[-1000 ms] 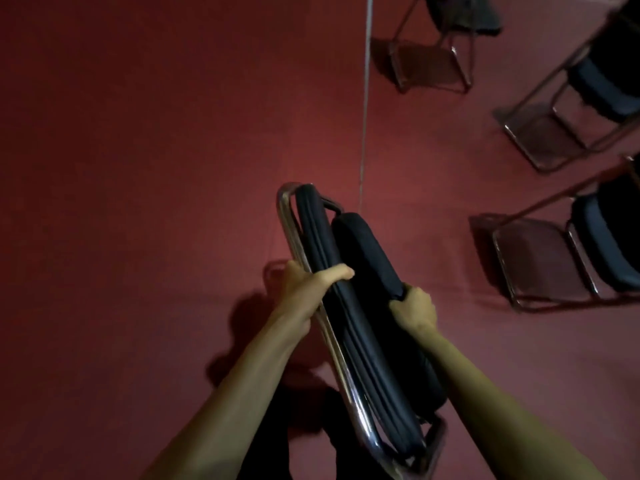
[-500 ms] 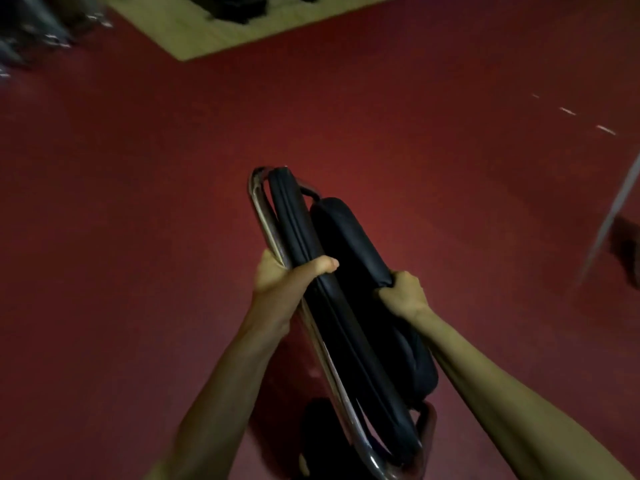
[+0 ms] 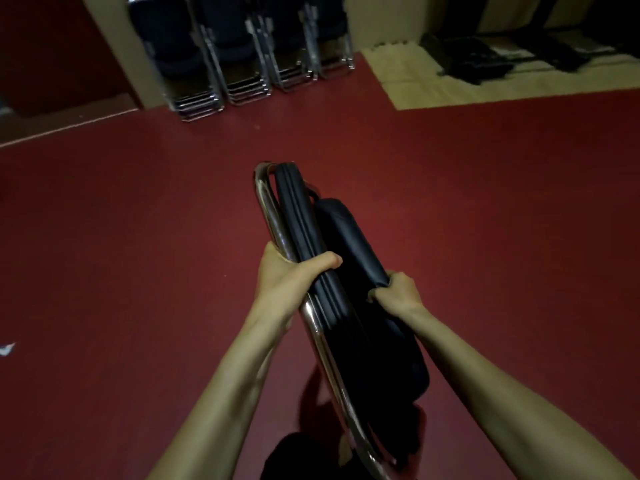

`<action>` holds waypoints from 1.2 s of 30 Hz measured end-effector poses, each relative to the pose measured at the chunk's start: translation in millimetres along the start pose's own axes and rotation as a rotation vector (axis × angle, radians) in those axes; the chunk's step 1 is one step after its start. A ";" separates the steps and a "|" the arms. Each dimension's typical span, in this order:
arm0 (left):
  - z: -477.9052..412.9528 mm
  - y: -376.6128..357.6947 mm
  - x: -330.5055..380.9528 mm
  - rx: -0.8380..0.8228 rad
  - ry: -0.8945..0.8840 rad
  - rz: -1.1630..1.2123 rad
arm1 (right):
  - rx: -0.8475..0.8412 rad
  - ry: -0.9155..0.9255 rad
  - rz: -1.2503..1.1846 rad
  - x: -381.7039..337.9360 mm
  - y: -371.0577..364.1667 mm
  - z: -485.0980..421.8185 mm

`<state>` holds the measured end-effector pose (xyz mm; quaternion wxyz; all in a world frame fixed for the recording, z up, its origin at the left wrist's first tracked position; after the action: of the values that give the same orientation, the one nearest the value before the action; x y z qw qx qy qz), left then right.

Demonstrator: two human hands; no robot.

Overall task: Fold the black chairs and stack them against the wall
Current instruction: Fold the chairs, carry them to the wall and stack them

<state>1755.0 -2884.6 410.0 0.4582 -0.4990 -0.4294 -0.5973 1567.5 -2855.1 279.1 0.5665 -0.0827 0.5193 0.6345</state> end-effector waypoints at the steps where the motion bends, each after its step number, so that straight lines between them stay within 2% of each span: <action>1: -25.1 7.3 2.4 0.044 0.009 0.011 | -0.028 0.018 0.011 -20.7 -7.4 -23.7; 7: -177.6 50.1 8.2 0.218 0.020 0.083 | -0.174 0.109 0.043 -128.9 -61.9 -163.4; 11: -289.9 88.4 10.3 0.284 0.070 0.095 | -0.222 0.103 0.084 -197.6 -102.2 -251.2; 14: -367.3 112.4 14.4 0.331 0.110 0.095 | -0.257 0.170 0.131 -247.9 -127.0 -313.2; 18: -460.2 129.9 24.7 0.374 0.158 0.094 | -0.292 0.136 0.171 -310.5 -146.6 -389.3; 22: -560.8 133.3 33.6 0.408 0.175 0.099 | -0.338 0.206 0.186 -372.1 -150.0 -470.8; 30: -800.4 101.6 60.0 0.485 0.179 0.074 | -0.458 0.183 0.242 -491.6 -142.2 -696.7; 36: -955.2 100.1 74.4 0.500 0.229 0.104 | -0.412 0.201 0.331 -589.1 -137.1 -843.1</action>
<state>1653.0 -3841.3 361.8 0.6428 -0.3212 -0.4825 -0.5009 1473.1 -3887.3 233.2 0.3722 -0.1729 0.4392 0.7992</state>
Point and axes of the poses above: each hand's wrist, its own z-axis away from the middle knuckle, its own y-axis out of the back of the hand, x = y × z, the point moved 1 cm from there along -z, towards the middle knuckle, and after that the axes turned 4 degrees about -y, right-handed, at the moved point
